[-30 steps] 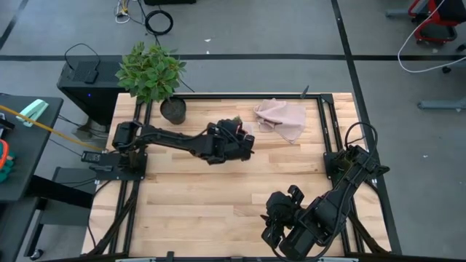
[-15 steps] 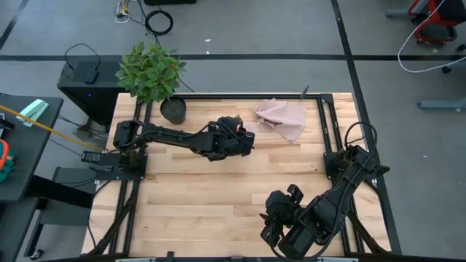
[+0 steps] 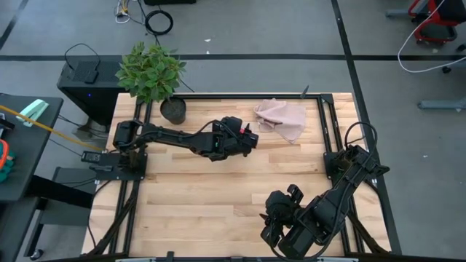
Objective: Pick and placing Produce into tupperware
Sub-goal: Return to Home Position
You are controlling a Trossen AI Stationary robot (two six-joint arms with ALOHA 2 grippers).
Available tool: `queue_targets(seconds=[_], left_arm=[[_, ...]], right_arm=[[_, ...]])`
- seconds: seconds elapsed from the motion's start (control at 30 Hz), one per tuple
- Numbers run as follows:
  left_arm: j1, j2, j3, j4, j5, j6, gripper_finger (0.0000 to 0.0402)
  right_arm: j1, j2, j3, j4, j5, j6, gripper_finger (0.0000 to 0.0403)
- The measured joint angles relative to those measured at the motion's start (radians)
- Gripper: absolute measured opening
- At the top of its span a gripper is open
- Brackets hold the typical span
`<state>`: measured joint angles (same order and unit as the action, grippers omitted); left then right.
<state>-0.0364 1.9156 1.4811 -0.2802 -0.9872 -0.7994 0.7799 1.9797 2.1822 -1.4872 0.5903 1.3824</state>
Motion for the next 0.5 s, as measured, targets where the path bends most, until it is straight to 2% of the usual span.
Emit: queue_targets(seconds=[0.37, 0.5], left_arm=[[-0.108, -0.005, 0.000, 0.000, 0.028, -0.027, 0.0211], [-0.163, -0.033, 0.000, 0.065, 0.118, 0.128, 0.0191]], right_arm=[[-0.007, 0.000, 0.000, -0.002, 0.004, -0.025, 0.0195], [-0.004, 0.000, 0.000, -0.012, 0.004, -0.031, 0.0195]])
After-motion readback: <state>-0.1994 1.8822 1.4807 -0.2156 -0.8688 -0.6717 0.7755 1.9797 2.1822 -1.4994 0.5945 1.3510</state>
